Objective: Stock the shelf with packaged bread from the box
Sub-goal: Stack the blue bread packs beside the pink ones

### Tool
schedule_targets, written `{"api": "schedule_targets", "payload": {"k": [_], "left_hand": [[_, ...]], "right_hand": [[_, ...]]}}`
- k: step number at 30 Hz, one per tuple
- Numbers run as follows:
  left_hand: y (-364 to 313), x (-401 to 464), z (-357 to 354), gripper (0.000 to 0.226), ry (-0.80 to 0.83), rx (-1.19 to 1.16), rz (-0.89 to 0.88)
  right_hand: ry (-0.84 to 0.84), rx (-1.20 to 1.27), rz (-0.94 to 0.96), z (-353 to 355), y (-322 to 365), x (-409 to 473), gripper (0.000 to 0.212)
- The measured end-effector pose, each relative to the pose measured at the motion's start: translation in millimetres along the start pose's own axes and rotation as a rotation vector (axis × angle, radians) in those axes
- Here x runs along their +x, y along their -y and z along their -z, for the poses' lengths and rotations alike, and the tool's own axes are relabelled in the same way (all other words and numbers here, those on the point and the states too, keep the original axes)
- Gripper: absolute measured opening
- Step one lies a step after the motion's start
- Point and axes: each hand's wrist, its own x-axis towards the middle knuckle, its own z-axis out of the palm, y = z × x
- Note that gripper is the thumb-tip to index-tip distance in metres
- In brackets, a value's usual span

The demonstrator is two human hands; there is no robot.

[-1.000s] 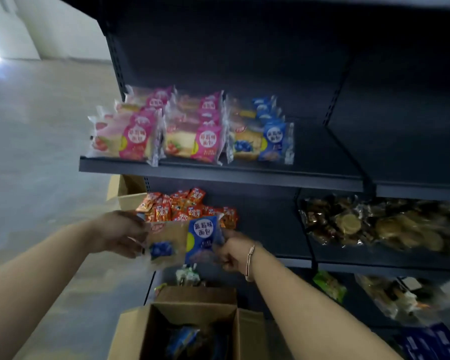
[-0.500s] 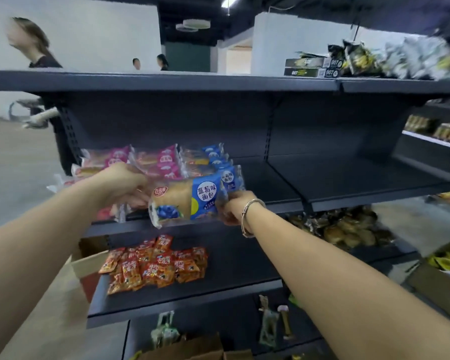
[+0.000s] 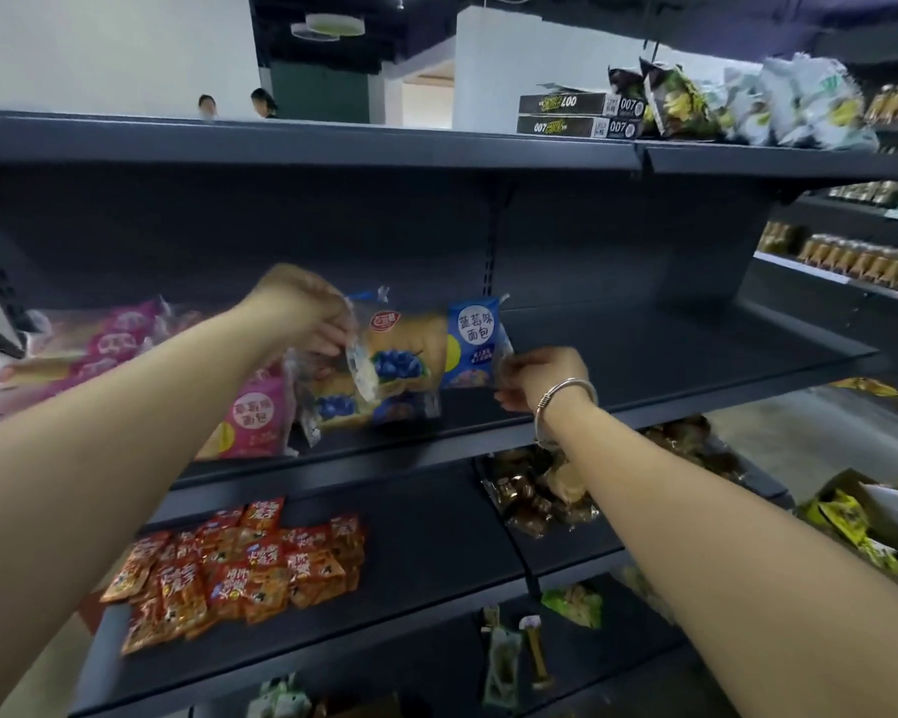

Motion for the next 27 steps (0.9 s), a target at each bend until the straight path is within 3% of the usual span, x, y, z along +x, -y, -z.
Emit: {"api": "schedule_targets", "payload": {"k": [2,7,10,17,20,27], "left_hand": [[-3.9,23.8,-9.0,0.023,-0.008,0.045,-0.024],[-11.7,88.2,-33.5,0.028,-0.090,0.158,-0.090],[-12.8,132.7,-45.4,0.020,-0.142,0.185,-0.105],[-13.1,214.8,-61.9,0.019,-0.065,0.252,-0.088],[-3.6,238.5,-73.1,0.013,-0.102,0.287,-0.086],[37.6,274.3,-92.2,0.021,-0.220,0.873,-0.047]], "right_hand": [[-0.021,0.020,0.009,6.5,6.8,22.8,0.027],[-0.037,-0.121,0.175,15.8,29.9,82.6,0.017],[-0.026,-0.150,0.217,14.0,41.5,128.9,0.024],[0.009,-0.098,0.081,-9.0,44.9,234.5,0.031],[-0.016,-0.192,0.017,-23.8,32.8,271.1,0.020],[-0.013,-0.204,-0.034,-53.1,-12.2,305.3,0.041]]}}
